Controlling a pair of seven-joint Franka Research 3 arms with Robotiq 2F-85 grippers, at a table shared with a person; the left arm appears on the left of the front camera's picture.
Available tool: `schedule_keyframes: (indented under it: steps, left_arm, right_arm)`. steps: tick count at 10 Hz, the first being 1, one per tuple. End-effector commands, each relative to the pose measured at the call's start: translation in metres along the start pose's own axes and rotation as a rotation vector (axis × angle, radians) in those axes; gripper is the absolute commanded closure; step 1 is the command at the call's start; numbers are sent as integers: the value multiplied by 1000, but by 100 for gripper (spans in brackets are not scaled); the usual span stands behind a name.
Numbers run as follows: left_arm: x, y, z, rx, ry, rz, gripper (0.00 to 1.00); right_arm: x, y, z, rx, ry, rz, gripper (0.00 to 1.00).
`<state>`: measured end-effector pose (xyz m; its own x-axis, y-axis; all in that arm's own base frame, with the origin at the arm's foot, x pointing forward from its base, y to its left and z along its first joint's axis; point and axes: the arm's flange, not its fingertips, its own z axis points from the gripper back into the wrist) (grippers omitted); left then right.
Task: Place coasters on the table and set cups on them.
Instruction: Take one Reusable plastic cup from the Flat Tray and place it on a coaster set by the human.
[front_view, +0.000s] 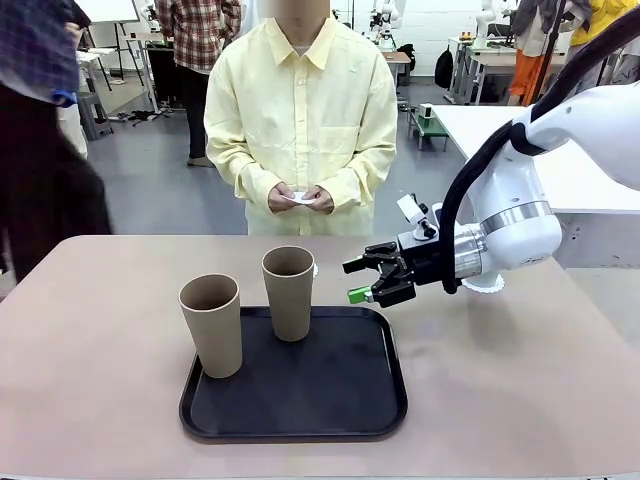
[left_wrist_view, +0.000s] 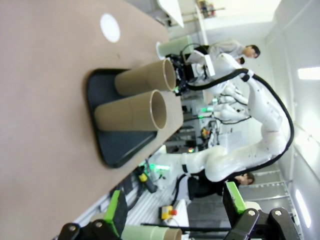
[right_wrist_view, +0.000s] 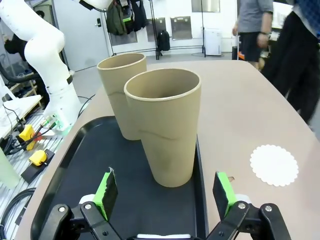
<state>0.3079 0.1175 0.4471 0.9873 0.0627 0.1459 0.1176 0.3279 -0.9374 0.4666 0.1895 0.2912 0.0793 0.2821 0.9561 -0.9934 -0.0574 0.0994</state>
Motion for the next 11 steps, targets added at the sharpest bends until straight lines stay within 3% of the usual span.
schedule_keyframes:
  steps: [1,5,11]
  left_arm:
    - [1,-1,1,-12,-8,-5,0]
    - [1,-1,1,-12,-8,-5,0]
    - [1,-1,1,-12,-8,-5,0]
  right_arm:
    - [-1,-1,2,-4,-1,-3,0]
    - [-1,-1,2,-4,0,-1,0]
    - [-10,-4,-31,-33,-40,66,0]
